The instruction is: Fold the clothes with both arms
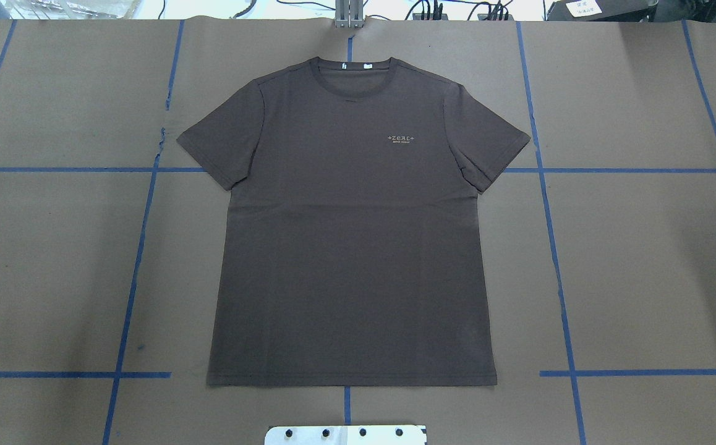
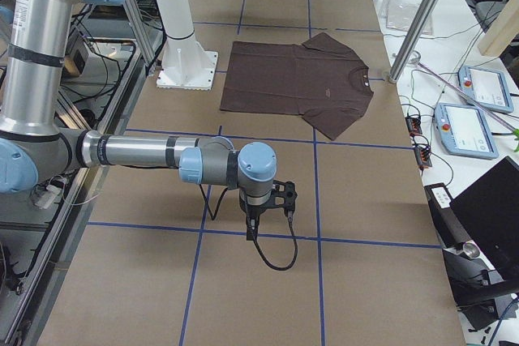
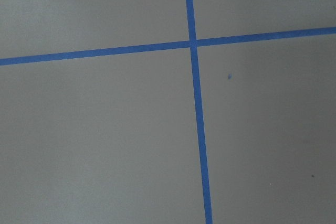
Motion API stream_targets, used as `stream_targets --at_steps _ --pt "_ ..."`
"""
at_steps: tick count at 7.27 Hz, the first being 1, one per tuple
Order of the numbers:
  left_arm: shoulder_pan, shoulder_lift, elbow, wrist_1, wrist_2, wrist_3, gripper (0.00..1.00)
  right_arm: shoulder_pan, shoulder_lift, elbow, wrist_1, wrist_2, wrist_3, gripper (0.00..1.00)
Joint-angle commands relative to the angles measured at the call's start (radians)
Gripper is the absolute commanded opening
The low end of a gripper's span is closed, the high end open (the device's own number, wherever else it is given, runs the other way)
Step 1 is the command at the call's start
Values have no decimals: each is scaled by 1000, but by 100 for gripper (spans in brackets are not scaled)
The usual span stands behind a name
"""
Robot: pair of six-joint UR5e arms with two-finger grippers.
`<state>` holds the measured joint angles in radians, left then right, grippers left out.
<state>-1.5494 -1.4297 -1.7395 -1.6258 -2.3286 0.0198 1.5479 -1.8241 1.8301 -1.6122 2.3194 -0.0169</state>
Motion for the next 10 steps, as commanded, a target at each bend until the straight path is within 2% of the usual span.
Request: stream_targets --at_steps 1,2,3,4,5,6,8,9,10 --pt "0 -2 -2 -3 2 8 100 0 2 1 0 0 0 100" --pt "0 -2 -9 -6 -1 3 100 0 6 8 3 2 0 100" --pt "0 -2 -21 -6 -2 5 100 0 6 12 55 0 3 100" --pt "0 -9 -37 -17 0 5 100 -3 8 27 157 5 3 100" --pt "0 -9 -73 -73 0 5 100 -8 26 22 348 2 5 100" --pt "0 -11 -90 -170 8 6 100 -9 63 -10 462 -18 5 100" --pt "-1 -57 -29 -455 2 3 100 -8 194 -195 509 -5 6 100" --pt "2 -101 33 -547 3 -4 100 -8 213 -221 540 56 17 100" --pt "2 -116 61 -584 0 -27 100 -8 263 -245 552 60 24 100"
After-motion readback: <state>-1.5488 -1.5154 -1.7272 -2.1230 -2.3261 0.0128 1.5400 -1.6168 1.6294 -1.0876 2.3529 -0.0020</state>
